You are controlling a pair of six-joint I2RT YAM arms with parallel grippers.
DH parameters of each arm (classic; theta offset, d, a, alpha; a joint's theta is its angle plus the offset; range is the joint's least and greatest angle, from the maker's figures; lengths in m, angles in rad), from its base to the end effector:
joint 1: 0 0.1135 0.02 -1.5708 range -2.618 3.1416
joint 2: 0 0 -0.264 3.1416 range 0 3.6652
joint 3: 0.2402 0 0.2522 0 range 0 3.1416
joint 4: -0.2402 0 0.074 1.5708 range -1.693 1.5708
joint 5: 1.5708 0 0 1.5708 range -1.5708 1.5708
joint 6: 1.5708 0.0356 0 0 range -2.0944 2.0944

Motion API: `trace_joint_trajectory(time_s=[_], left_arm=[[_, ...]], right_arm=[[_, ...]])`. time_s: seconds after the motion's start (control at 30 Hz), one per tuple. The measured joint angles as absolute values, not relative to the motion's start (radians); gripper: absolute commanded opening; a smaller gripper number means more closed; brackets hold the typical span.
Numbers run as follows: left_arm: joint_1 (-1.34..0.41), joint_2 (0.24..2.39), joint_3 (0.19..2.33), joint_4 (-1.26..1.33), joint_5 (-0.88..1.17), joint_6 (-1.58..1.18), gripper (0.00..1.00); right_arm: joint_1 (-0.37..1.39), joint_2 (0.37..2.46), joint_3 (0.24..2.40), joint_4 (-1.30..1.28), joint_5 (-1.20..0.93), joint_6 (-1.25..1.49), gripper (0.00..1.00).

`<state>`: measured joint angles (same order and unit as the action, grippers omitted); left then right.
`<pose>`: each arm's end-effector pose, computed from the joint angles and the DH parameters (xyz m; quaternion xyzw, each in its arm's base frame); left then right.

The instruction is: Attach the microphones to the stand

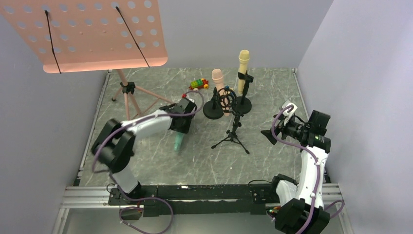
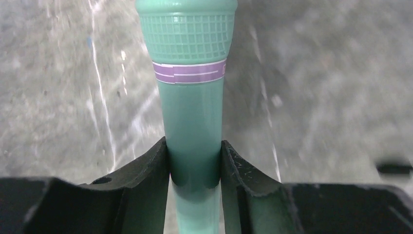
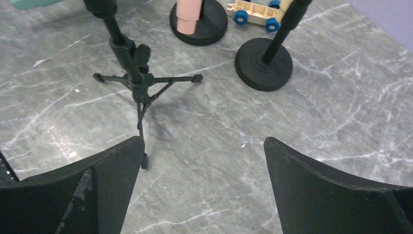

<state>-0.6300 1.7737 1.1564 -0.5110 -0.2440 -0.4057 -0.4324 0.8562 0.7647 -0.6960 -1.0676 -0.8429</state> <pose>0.2912 -0.2017 0.1811 0.0818 0.9653 -0.0047 0.2480 0.1590 -0.0390 0.2857 -0.3523 0.7394 0.1822 0.5440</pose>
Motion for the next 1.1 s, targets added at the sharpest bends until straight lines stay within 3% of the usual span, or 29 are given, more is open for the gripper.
trace_joint_trajectory(time_s=[0.3, 0.5, 0.6, 0.87, 1.1], left_arm=[[-0.704, 1.151, 0.881, -0.512, -0.056, -0.123, 0.0], [-0.705, 0.942, 0.844, -0.608, 0.192, 0.076, 0.0], [-0.717, 0.851, 0.838, -0.627, 0.319, 0.159, 0.0], [-0.801, 0.778, 0.879, -0.574, 0.533, 0.192, 0.0], [-0.916, 0.918, 0.972, -0.425, 0.585, 0.144, 0.0]], right_arm=[[-0.433, 0.907, 0.821, -0.908, -1.194, -1.049, 1.0], [-0.389, 0.917, 0.938, -1.036, -1.247, -1.124, 1.0], [-0.256, 0.928, 0.999, -1.061, -1.245, -1.11, 1.0], [0.097, 0.923, 1.018, -0.958, -1.234, -0.889, 1.0], [0.202, 0.971, 1.093, -0.888, -1.283, -0.782, 1.0]])
